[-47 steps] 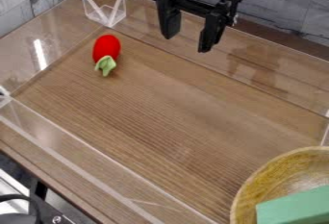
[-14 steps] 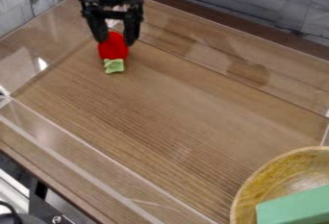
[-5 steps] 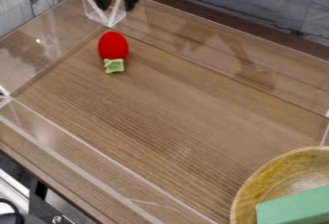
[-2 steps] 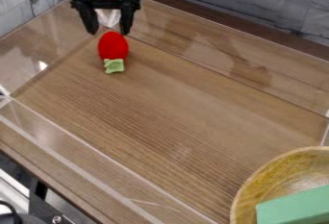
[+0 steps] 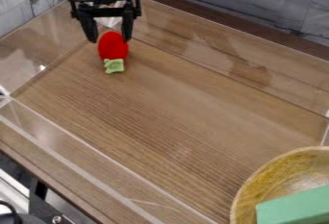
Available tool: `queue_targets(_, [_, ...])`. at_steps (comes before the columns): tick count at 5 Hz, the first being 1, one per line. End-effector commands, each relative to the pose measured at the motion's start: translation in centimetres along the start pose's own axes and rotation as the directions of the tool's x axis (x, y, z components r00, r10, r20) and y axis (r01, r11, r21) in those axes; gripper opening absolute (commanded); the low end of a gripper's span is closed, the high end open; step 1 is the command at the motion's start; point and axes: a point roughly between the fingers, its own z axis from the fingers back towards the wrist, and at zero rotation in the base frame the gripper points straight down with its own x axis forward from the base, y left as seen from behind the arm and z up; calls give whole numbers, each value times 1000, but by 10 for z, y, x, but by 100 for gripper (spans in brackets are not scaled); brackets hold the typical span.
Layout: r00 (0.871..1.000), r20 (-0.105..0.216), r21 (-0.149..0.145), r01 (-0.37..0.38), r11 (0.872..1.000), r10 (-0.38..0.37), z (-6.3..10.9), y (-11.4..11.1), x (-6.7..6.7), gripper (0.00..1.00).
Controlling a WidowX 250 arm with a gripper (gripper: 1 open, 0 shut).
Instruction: Move the red fruit to the right side of the table
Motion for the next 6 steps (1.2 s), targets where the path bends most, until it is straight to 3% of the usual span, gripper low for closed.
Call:
queue_targets(1, [997,38,-4,-66,998,66,12,-3,1,100])
queue_targets(2, [991,37,-4,-126,992,126,12,-7,-1,100])
queue_targets(4, [987,37,9,-159,987,158,1,-11,5,100])
queue_targets(6, [956,31,14,-291,957,290,0,-6,20,100])
